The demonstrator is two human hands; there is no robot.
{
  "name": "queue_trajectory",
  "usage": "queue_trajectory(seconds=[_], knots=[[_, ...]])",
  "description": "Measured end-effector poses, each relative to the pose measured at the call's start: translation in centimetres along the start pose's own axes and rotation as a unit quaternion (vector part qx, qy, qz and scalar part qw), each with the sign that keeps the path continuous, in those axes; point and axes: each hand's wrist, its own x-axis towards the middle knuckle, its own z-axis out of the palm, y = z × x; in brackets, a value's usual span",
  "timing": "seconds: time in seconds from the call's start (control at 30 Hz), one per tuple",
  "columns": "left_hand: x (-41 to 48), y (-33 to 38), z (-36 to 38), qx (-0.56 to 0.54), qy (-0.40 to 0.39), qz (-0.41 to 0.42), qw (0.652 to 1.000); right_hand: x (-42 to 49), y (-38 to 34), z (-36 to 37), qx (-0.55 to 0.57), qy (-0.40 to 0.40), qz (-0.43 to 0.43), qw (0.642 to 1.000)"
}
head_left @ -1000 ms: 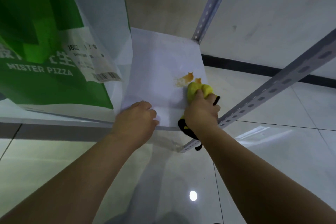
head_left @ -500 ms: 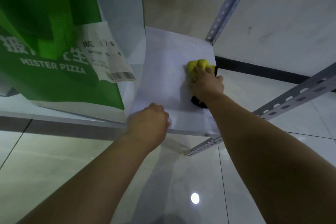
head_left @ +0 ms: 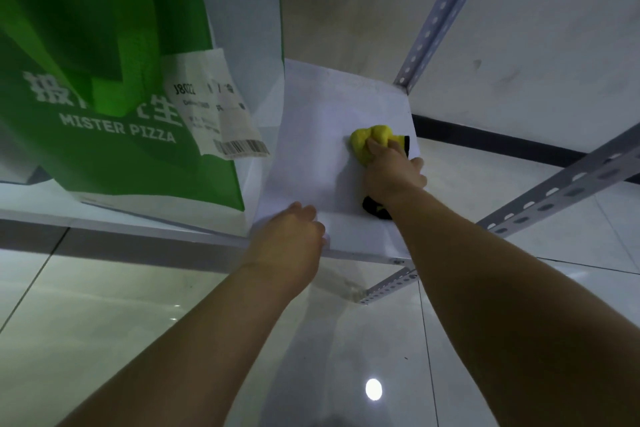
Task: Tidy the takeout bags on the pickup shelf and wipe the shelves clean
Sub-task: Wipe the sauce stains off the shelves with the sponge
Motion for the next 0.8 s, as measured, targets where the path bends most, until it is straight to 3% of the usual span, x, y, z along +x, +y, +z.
queue_trajectory(seconds=[0.23, 0.33, 0.47, 0.53, 0.7, 0.8], knots=[[0.4, 0.1, -0.1, 0.013, -0.01, -0.006, 1.0, -4.3, 2.8, 1.8, -0.022, 0.01, -0.237, 0.971], [0.1, 0.2, -0.2, 0.001, -0.007, -0.015, 1.0, -4.6, 4.2, 1.5, -0.044, 0.012, -0.201, 0.978], [0.0, 0.3, 0.1, 0.003, -0.021, -0.014, 1.0, -1.7, 2.4, -0.3, -0.049, -0.019, -0.034, 0.998], [0.0, 0.5, 0.0, 0.001, -0.022, -0.022, 1.0, -1.3, 0.9, -0.3, -0.051, -0.011, -0.003, 0.999], [-0.2, 1.2, 0.0, 0.007, -0.044, -0.043, 0.998, -3.8, 1.3, 1.3, -0.061, -0.005, -0.17, 0.984], [-1.0, 1.3, -0.2, -0.004, -0.056, -0.05, 0.997, -5.5, 2.5, 1.6, -0.059, -0.035, -0.211, 0.975]])
